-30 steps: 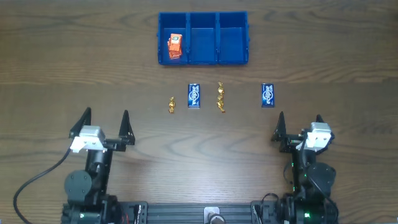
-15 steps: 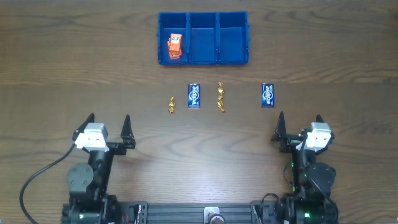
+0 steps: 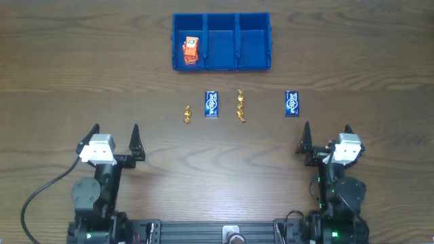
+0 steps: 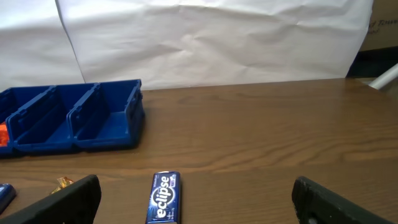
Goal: Sort Candies Into Trays
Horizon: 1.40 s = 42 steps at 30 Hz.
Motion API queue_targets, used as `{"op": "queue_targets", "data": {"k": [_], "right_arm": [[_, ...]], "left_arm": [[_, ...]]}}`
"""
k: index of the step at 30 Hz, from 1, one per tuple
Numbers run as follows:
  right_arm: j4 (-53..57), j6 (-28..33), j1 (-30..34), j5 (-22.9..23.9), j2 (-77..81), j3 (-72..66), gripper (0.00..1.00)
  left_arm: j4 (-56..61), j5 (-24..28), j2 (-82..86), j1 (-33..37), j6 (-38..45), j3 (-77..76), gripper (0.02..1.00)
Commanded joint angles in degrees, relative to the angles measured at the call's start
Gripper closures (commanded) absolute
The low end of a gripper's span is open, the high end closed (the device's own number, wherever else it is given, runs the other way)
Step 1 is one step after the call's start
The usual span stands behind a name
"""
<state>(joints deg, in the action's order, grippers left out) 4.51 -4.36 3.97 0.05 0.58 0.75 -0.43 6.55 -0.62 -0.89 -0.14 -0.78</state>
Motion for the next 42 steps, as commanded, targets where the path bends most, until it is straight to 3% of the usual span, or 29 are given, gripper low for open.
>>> {"op": "queue_targets", "data": {"k": [1, 18, 22, 26, 36, 42], "right_arm": [[0.09, -0.74, 0.33, 0.74, -0.42, -0.33, 0.003], [-1.51, 0.04, 0.33, 1.38, -0.42, -0.31, 0.003], [-2.69, -5.64, 0.33, 1.33, -0.42, -0.31, 0.003], [-4.98, -6.34, 0.28, 0.7, -0.39, 0.39, 0.003], [1.92, -4.13, 0.28, -2.32, 17.27, 22.14, 0.003], [17.07, -2.99, 0.26, -2.32, 39.85, 42.73, 0.003]], "left_arm": [[-3.37, 1.88, 0.39, 0.22, 0.37, 0.5, 0.023], [-3.37, 1.88, 0.39, 0.22, 0.37, 0.5, 0.023], [-3.37, 1.88, 0.39, 0.22, 0.37, 0.5, 0.023], [-3.34, 1.88, 0.39, 0.22, 0.37, 0.5, 0.023], [-3.37, 1.88, 0.39, 0.22, 0.37, 0.5, 0.023], [-3.37, 1.88, 0.39, 0.22, 0.37, 0.5, 0.023]]}}
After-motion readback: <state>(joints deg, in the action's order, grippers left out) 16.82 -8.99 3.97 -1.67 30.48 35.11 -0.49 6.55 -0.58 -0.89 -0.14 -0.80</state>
